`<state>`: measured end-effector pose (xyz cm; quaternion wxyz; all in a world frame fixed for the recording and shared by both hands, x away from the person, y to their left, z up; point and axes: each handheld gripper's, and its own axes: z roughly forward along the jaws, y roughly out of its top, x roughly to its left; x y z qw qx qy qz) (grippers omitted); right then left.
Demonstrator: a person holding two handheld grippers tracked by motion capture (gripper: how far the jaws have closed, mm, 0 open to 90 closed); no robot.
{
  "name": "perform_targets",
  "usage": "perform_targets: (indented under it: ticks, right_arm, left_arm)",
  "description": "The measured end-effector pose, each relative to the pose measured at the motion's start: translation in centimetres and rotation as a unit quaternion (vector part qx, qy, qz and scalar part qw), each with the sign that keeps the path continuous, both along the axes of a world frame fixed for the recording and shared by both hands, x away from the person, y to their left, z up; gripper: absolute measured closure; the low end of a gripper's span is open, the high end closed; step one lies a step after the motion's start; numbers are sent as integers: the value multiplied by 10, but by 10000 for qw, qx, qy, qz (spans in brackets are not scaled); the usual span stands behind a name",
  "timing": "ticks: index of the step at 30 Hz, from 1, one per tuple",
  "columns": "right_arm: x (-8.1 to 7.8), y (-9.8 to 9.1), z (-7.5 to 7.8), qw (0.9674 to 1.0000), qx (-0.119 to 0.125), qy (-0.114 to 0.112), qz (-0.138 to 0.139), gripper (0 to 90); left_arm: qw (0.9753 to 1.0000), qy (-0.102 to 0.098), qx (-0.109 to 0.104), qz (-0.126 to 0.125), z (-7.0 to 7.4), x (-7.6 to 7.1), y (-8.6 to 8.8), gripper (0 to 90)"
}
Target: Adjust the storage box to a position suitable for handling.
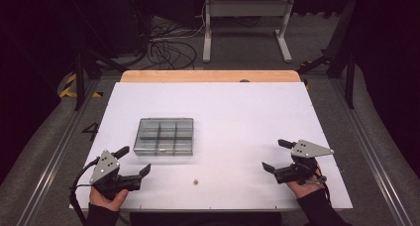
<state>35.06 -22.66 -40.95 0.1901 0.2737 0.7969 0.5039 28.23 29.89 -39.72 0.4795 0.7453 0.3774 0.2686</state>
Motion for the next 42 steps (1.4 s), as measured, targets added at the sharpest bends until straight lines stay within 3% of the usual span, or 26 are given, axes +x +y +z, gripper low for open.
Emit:
perform_targets:
  ticks: [10, 17, 30, 42]
  right_arm:
    - [-1, 0, 0, 9999, 31, -39, 89, 23]
    - [0, 2, -1, 9999, 44, 28, 130, 24]
    - [1, 4, -4, 9997, 61, 80, 215, 25]
    - [0, 6, -4, 9996, -9, 67, 270, 25]
  left_arm:
    - [10000, 0, 41, -6, 4, 0, 0, 85]
    - [9999, 140, -79, 54, 7, 4, 2, 102]
    - [9997, 214, 7, 89, 18, 22, 3, 128]
    - [9994, 311, -67, 162, 26, 37, 8, 128]
